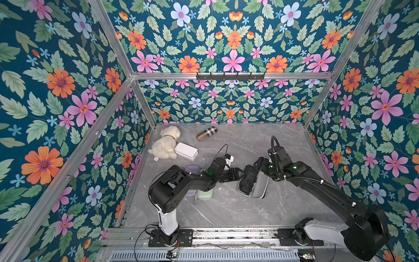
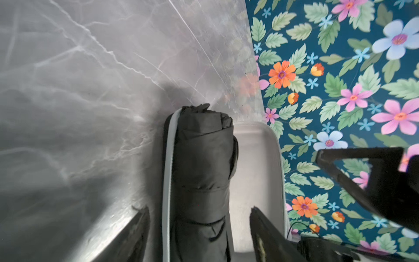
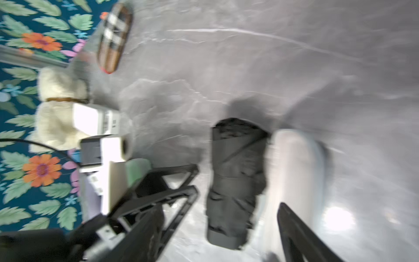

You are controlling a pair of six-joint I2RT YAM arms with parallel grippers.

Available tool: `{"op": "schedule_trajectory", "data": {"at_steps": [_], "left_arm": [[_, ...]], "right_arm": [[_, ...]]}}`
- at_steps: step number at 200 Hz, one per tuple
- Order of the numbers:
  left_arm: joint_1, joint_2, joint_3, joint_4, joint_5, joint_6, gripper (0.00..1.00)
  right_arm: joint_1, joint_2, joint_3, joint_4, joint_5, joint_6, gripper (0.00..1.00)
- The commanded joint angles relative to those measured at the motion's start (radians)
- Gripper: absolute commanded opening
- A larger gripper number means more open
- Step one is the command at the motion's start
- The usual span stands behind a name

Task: Put umbrellas into zippered umbrella sleeves
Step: Place the umbrella in the umbrella sleeve, then close the umbrella sleeve at the center of the board.

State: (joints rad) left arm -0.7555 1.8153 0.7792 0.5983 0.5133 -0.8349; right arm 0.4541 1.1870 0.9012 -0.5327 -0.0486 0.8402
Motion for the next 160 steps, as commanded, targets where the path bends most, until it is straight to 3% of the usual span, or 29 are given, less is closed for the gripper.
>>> {"op": "schedule_trajectory", "data": {"at_steps": [1, 28, 70, 130, 160], "left_arm": [[0.002, 0.004, 0.036, -0.109, 0.008, 0.099, 0.74], [0.001, 0.043, 0.067, -0.113, 0.042, 0.111, 0.73], [-0.008, 0.098, 0.073, -0.022, 0.121, 0.065, 0.63], [-0.011, 0.167, 0.032, 0.208, 0.197, -0.068, 0.34], [0.044, 0.114, -0.027, 0.160, 0.213, -0.029, 0.33]], "right_arm": [[-0.053, -0.061, -0.066, -0.143, -0.074, -0.077, 0.93], [-0.073, -0.087, -0.168, -0.039, -0.195, -0.066, 0.96], [-0.060, 0.002, -0.233, 0.325, -0.412, -0.042, 0.93], [0.002, 0.156, -0.163, 0.418, -0.440, -0.064, 0.93], [0.001, 0.218, -0.185, 0.436, -0.427, -0.052, 0.92]]}}
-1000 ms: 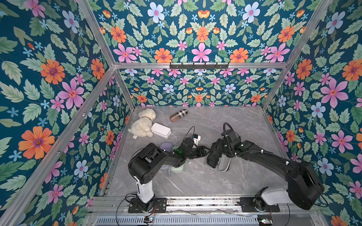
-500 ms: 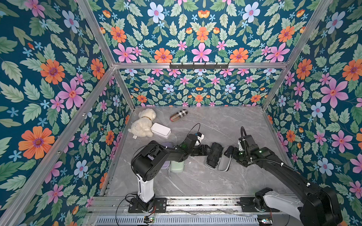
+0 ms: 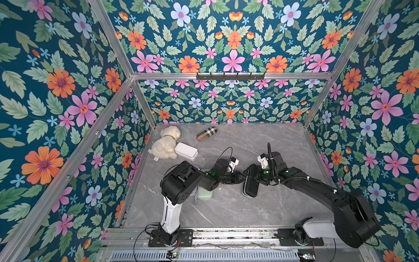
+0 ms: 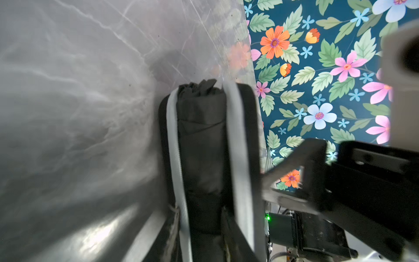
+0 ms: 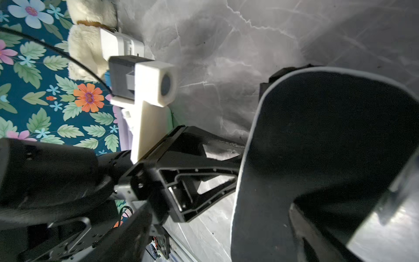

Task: Put umbrellas into zippered umbrella sleeves
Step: Close the umbrella sleeve at the center of the board.

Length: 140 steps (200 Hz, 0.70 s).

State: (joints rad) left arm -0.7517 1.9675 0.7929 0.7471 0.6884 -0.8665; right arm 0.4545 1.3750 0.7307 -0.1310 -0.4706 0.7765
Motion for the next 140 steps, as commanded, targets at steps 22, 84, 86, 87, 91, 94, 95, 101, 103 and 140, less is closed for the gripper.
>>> {"op": "schedule_trajectory", "data": {"at_steps": [22, 84, 86, 87, 91, 94, 95, 101, 103, 140], "left_arm": [[0.095, -0.088, -0.090, -0.016, 0.051, 0.021, 0.36], [0.014, -0.141, -0.090, -0.051, 0.034, 0.057, 0.73], [0.012, -0.137, -0.089, -0.051, 0.033, 0.058, 0.74], [0.010, -0.136, -0.089, -0.051, 0.033, 0.058, 0.73], [0.003, -0.126, -0.087, -0.052, 0.031, 0.059, 0.73], [-0.001, -0.121, -0.085, -0.053, 0.030, 0.059, 0.73], [-0.001, -0.118, -0.084, -0.053, 0.030, 0.060, 0.73], [-0.006, -0.105, -0.079, -0.059, 0.028, 0.063, 0.72], [-0.008, -0.100, -0.076, -0.063, 0.027, 0.065, 0.72], [-0.017, -0.053, -0.016, -0.181, 0.004, 0.134, 0.63]], "right_arm": [[-0.003, 0.040, -0.037, 0.039, 0.000, 0.017, 0.92], [-0.021, 0.055, -0.019, 0.049, -0.030, 0.040, 0.92], [-0.022, 0.055, -0.019, 0.050, -0.032, 0.044, 0.92], [-0.022, 0.055, -0.017, 0.052, -0.033, 0.045, 0.92], [-0.023, 0.056, -0.015, 0.057, -0.038, 0.052, 0.92], [-0.025, 0.056, -0.014, 0.061, -0.041, 0.055, 0.91], [-0.025, 0.057, -0.014, 0.062, -0.041, 0.056, 0.91], [-0.027, 0.056, -0.014, 0.073, -0.046, 0.065, 0.91], [-0.028, 0.056, -0.014, 0.076, -0.047, 0.068, 0.90], [-0.053, 0.022, -0.001, 0.068, -0.108, 0.058, 0.82]]}}
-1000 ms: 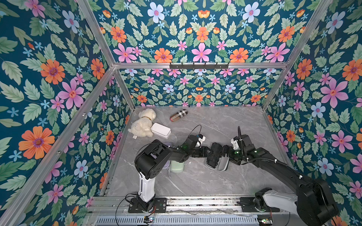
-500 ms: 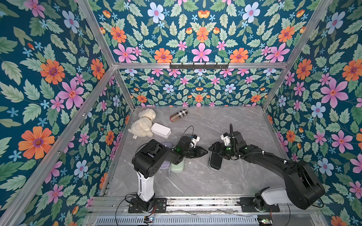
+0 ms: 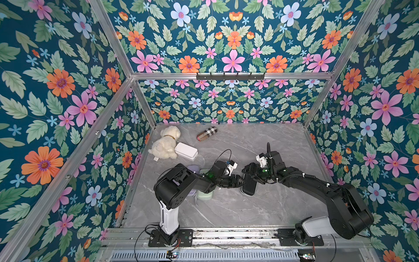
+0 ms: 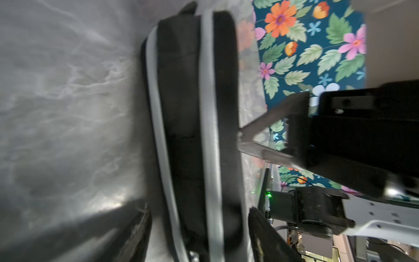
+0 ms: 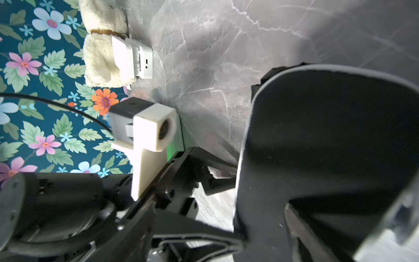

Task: Put umbrellas into zippered umbrella sleeves
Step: Close the umbrella sleeve at the center of the board, then pick up the umbrella sleeve at the center of the board.

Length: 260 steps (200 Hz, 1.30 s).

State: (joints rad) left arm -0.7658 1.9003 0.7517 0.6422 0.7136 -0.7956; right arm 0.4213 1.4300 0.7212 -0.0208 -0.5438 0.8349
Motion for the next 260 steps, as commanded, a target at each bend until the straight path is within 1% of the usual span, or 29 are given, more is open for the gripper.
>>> {"op": "schedule_trajectory", "data": {"at_steps": [1, 28, 40, 56, 79, 102, 116, 126, 145, 161, 181, 189, 210, 232, 245, 260], "left_arm": [[-0.003, 0.013, 0.026, -0.077, -0.022, 0.064, 0.62], [0.002, 0.017, 0.019, -0.086, -0.017, 0.069, 0.51], [0.001, 0.029, 0.015, -0.078, -0.012, 0.066, 0.47], [0.002, 0.049, 0.014, -0.065, -0.004, 0.053, 0.43], [0.002, 0.058, 0.003, -0.037, -0.002, 0.037, 0.41], [0.000, 0.078, -0.013, 0.002, 0.003, 0.014, 0.35], [-0.001, 0.102, -0.027, 0.052, 0.007, -0.011, 0.30], [0.000, 0.118, -0.043, 0.095, 0.011, -0.034, 0.26], [0.000, 0.137, -0.062, 0.152, 0.021, -0.064, 0.22], [-0.001, 0.132, -0.067, 0.153, 0.021, -0.065, 0.21], [-0.001, 0.126, -0.072, 0.149, 0.024, -0.069, 0.19], [-0.002, 0.125, -0.073, 0.156, 0.024, -0.075, 0.19], [-0.017, 0.125, -0.071, 0.223, 0.042, -0.124, 0.20], [-0.037, 0.129, -0.036, 0.250, 0.073, -0.140, 0.22], [-0.035, 0.130, -0.039, 0.296, 0.089, -0.161, 0.21], [-0.022, 0.126, -0.052, 0.340, 0.100, -0.182, 0.21]], "right_arm": [[-0.022, -0.037, 0.008, -0.045, -0.035, -0.003, 0.82], [-0.080, -0.174, -0.054, -0.166, 0.029, -0.102, 0.81], [-0.100, -0.196, -0.088, -0.200, 0.039, -0.129, 0.81], [-0.104, -0.187, -0.115, -0.215, 0.057, -0.152, 0.81], [-0.104, -0.140, -0.136, -0.119, 0.028, -0.136, 0.81], [-0.079, -0.070, -0.122, -0.026, -0.032, -0.131, 0.81], [-0.056, -0.028, -0.117, 0.011, -0.058, -0.147, 0.81], [-0.053, -0.001, -0.127, 0.051, -0.088, -0.150, 0.78], [-0.053, 0.020, -0.151, 0.112, -0.124, -0.152, 0.67], [-0.053, 0.012, -0.170, 0.139, -0.136, -0.152, 0.66], [-0.055, 0.001, -0.207, 0.175, -0.139, -0.146, 0.72], [-0.055, 0.000, -0.223, 0.197, -0.135, -0.147, 0.73], [-0.055, 0.020, -0.263, 0.364, -0.152, -0.116, 0.72], [-0.053, 0.073, -0.281, 0.560, -0.191, -0.053, 0.66], [-0.054, 0.094, -0.296, 0.651, -0.217, -0.025, 0.58], [-0.054, 0.108, -0.309, 0.695, -0.231, -0.015, 0.48]]}}
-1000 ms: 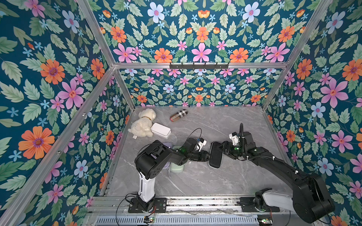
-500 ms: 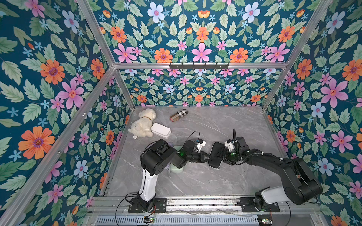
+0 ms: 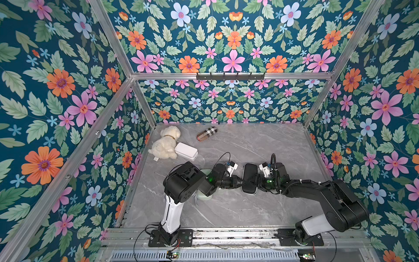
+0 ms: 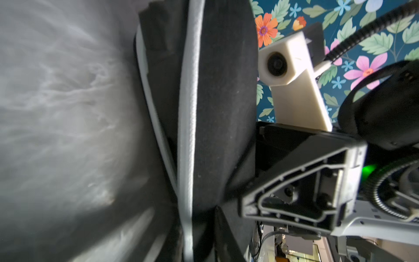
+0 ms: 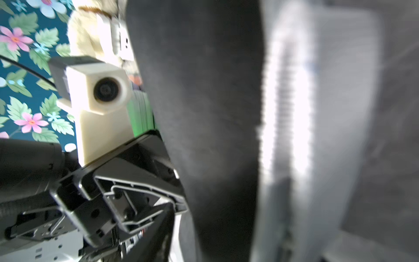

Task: Put umbrellas into zippered umbrella sleeves
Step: Pick up the umbrella sleeve at the center of the board.

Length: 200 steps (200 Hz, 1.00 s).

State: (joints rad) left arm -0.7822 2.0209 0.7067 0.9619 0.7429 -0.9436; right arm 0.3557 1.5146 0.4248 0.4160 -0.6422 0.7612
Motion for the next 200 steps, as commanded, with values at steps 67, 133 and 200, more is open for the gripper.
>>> {"op": "schedule_trajectory", "data": {"at_steps": [67, 133, 200], "left_arm": [[0.083, -0.073, -0.074, 0.139, 0.123, -0.093, 0.43], [0.196, -0.266, -0.084, -0.055, 0.129, 0.024, 0.84], [0.255, -0.303, -0.019, 0.017, 0.182, -0.044, 0.75]], "right_arm": [[0.009, 0.022, -0.018, 0.298, -0.173, 0.077, 0.25], [0.035, -0.089, 0.064, 0.193, -0.241, 0.132, 0.24], [0.094, -0.167, 0.175, 0.043, -0.308, 0.061, 0.28]]}}
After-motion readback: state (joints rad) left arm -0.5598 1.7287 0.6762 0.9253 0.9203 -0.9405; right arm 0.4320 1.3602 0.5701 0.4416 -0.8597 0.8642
